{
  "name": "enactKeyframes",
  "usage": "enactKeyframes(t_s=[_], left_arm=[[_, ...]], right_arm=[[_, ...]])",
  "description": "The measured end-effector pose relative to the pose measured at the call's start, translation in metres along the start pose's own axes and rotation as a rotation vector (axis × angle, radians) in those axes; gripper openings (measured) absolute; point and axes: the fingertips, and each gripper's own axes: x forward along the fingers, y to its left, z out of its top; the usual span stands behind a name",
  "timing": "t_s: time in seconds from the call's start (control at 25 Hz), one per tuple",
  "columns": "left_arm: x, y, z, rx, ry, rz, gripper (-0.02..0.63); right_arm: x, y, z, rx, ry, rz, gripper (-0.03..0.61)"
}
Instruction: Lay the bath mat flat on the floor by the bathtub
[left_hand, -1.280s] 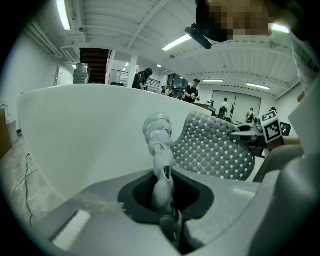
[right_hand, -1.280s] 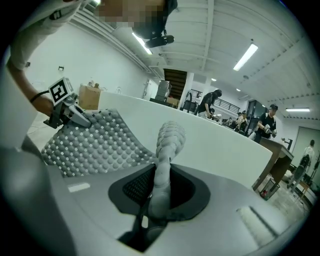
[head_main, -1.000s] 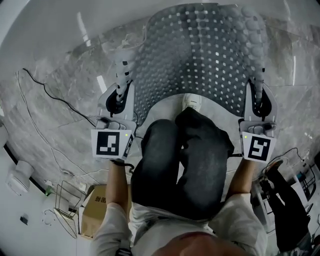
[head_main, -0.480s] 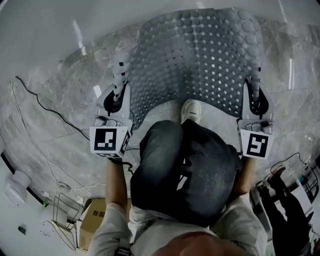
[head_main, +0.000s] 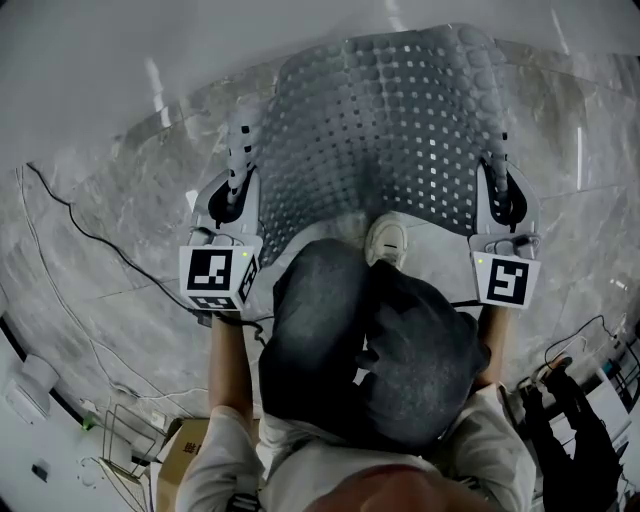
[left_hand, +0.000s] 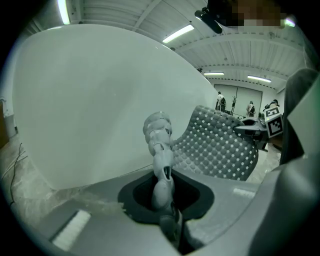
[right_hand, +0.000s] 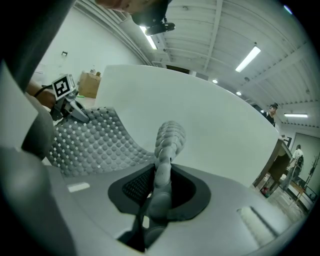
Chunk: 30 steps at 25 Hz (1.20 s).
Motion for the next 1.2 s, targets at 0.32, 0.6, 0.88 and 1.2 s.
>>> enactKeyframes(t_s=[0.32,0.6,0.88,1.2], left_arm=[[0.016,0.016,-0.029,-0.030,0.021,0.017,0.040],[0.031,0.022,-0.036,0.005,0.034,0.031,0.040],[0.039,0.024,-0.040,0.015,0.044,0.033,0.041],[0.057,0.034,-0.059,0.011,0.086,0.058,0.046]], right_arm=[[0.018,0.004,-0.023,-0.007,0.021,-0.004,0.080],[0.036,0.009,-0.038,-0.002,0.028,-0.002,0.080],[0.041,0.008,-0.047,-0.001,0.044,-0.003,0.080],[0.067,0.010,-0.069,0.037,0.084,-0.006,0.084]])
